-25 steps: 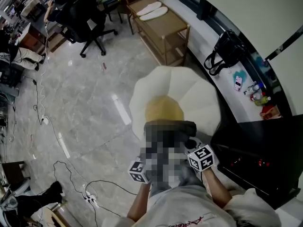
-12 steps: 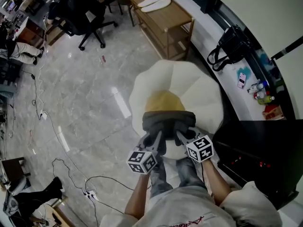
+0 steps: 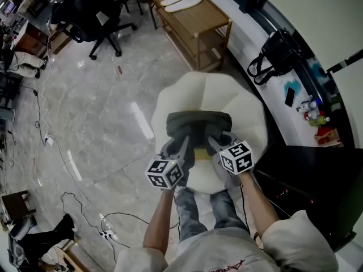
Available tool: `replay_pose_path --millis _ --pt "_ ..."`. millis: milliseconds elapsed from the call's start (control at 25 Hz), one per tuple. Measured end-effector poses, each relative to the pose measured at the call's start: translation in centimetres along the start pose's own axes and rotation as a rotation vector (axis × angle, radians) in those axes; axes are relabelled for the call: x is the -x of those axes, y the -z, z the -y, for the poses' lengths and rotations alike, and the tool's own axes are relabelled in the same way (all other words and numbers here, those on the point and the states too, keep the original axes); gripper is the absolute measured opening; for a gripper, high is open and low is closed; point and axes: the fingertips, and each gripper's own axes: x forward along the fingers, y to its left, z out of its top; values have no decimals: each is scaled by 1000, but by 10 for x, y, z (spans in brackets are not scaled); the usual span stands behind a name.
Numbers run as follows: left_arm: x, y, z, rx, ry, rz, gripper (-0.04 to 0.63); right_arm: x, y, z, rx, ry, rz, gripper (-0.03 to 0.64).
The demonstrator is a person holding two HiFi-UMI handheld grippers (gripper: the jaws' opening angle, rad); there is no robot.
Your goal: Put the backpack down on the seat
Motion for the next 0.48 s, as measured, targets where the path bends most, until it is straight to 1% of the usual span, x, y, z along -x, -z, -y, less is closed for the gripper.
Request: replay_pose_path --millis 240,360,480 --pt "-43 -28 -15 -33 14 2 89 -27 -31 36 23 15 22 78" --pt "-61 -31 -21 -38 14 -5 89 -39 -33 52 17 20 19 78" --pt "-78 -23 -32 -22 7 -16 89 -53 -24 67 -3 25 2 78"
